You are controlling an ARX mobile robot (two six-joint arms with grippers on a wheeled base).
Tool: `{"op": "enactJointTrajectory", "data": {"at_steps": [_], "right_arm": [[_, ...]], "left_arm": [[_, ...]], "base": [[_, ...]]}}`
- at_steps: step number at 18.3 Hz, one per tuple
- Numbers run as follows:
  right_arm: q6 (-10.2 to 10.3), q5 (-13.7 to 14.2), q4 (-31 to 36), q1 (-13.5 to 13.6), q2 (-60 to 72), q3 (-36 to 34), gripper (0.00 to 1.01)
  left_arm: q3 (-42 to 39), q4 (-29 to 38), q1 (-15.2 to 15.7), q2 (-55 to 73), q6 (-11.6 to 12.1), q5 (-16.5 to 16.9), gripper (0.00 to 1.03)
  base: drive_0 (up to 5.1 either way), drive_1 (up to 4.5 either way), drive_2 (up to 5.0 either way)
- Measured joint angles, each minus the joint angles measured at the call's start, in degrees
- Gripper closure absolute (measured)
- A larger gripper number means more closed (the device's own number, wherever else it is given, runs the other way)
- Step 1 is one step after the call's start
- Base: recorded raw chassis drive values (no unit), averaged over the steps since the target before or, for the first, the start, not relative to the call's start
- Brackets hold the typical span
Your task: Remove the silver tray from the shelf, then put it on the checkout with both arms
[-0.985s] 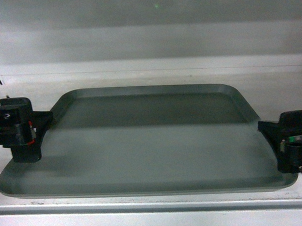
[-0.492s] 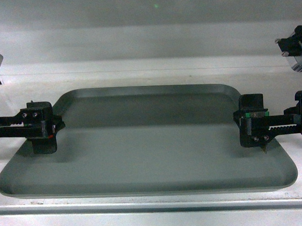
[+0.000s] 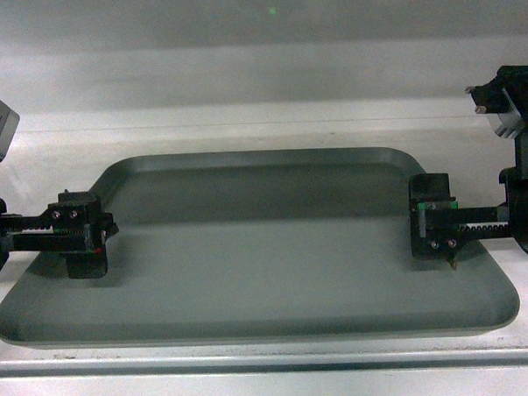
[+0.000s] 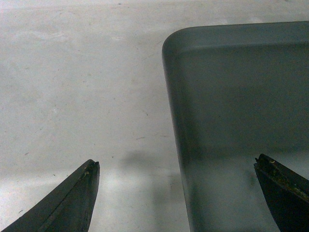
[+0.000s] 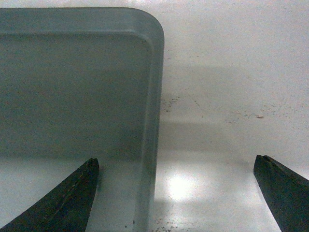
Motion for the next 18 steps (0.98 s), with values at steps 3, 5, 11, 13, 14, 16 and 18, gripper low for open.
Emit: {"op": "enactJointTrajectory", "data": {"at_steps": [3,5,11,13,14,16,18], "right_arm": [[-0.02,0.35,1.05,0.07,0.59,0.00,0.03],[-0.04,0.61,1.20,0.22,0.61,0.00,0.03],[-0.46,1.57,2.40,1.29,0.59,-0.72,0.46],[-0.50,2.19,2.51,1.55,0.46,-0.92,0.62],[-0.66,2.43,2.51,1.66,0.17,-1.09,0.69],[0.20,3.69,1.88,2.25,-1.07,-1.64,0.99],[-0.17,4.24,2.14,2.23,-1.88,-1.99,0.99]], "left_arm": [[-0.04,0.79,-0.66,0.79,0.83,-0.46,0.05],[-0.15,1.44,-1.11,1.49,0.81,-0.72,0.05],[-0.81,2.34,-2.08,1.64,0.79,-0.81,0.44],[-0.81,2.32,-2.14,1.64,0.79,-0.79,0.60],[-0.81,2.32,-2.21,1.64,0.79,-0.87,0.67],[-0.83,1.66,-3.48,0.70,-3.19,-2.01,0.99],[-1.11,1.11,-4.17,-0.33,-3.89,-2.60,0.99]], "base": [[0.0,0.00,0.0],[0.0,0.00,0.0],[0.0,0.00,0.0],[0.0,0.00,0.0],[0.0,0.00,0.0],[0.0,0.00,0.0],[0.0,0.00,0.0]]}}
